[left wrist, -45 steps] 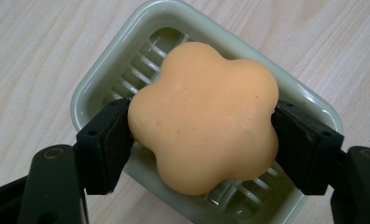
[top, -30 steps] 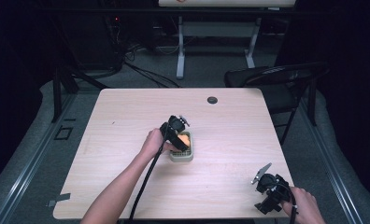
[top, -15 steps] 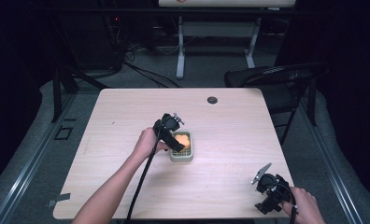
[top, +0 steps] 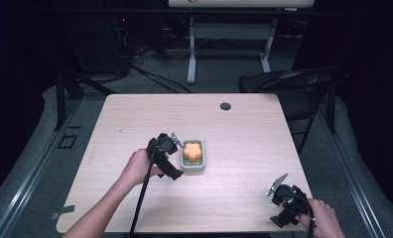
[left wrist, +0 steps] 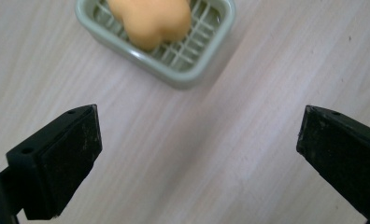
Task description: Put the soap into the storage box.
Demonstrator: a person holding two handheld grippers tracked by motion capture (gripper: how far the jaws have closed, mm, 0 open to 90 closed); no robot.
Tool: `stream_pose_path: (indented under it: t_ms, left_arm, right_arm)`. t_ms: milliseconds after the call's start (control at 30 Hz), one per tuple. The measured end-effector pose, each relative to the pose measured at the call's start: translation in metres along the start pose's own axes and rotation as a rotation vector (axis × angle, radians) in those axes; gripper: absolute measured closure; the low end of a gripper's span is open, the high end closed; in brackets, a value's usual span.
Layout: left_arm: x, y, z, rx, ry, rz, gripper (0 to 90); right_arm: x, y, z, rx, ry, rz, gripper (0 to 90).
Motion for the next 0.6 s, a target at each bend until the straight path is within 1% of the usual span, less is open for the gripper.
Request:
stream_pose_path:
  t_ms: [33, 67, 167, 200, 233, 267, 400, 433, 467, 500, 533, 600]
  left_arm:
    - [0.000, 0.000, 0.000, 0.000, 0.000, 0.000, 0.0]
    - [0.003, -0.009, 0.002, -0.017, -0.006, 0.005, 0.0]
    - [0.009, -0.027, 0.003, -0.047, -0.010, 0.009, 0.0]
    - [0.011, -0.033, 0.003, -0.055, -0.015, 0.014, 0.0]
    - [0.013, -0.043, 0.005, -0.064, -0.015, 0.021, 0.0]
    - [0.013, -0.043, 0.005, -0.064, -0.015, 0.021, 0.0]
    - [0.018, -0.061, 0.008, -0.076, -0.011, 0.040, 0.0]
    - [0.018, -0.065, 0.008, -0.081, -0.009, 0.043, 0.0]
    - [0.020, -0.072, 0.010, -0.091, -0.004, 0.044, 0.0]
    - [0.021, -0.075, 0.011, -0.093, 0.002, 0.042, 0.0]
    - [0.021, -0.075, 0.011, -0.093, 0.002, 0.042, 0.0]
    - [0.024, -0.083, 0.013, -0.100, 0.014, 0.027, 0.0]
  right_arm:
    - [0.000, 0.000, 0.000, 0.000, 0.000, 0.000, 15.8]
    - [0.000, 0.000, 0.000, 0.001, 0.001, -0.001, 15.8]
    - [0.000, 0.000, 0.000, 0.000, 0.000, 0.000, 15.8]
    - [0.000, 0.000, -0.001, 0.011, 0.008, -0.007, 15.8]
    - [0.000, 0.001, 0.000, -0.007, 0.002, 0.004, 15.8]
    - [0.000, 0.001, 0.000, -0.007, 0.003, 0.003, 15.8]
    - [0.000, 0.001, 0.000, -0.011, 0.006, 0.004, 15.7]
    - [-0.001, 0.000, -0.001, -0.002, 0.001, -0.005, 15.8]
    - [-0.001, 0.001, -0.001, -0.003, 0.001, -0.006, 15.8]
    - [-0.001, 0.001, -0.001, -0.004, -0.001, -0.004, 15.8]
    - [-0.001, 0.001, -0.001, -0.004, -0.001, -0.004, 15.8]
    - [-0.001, 0.001, -0.002, -0.008, -0.006, -0.002, 15.7]
Point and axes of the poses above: each handheld gripper's, and its own axes: z roughly backward along the jaws, y roughly out of its top, x roughly to its right, the point moved 3 cm from there along -z, roughly forward along the jaws, and after that the axes turned 12 degrees about x, right-handed, at the moved point
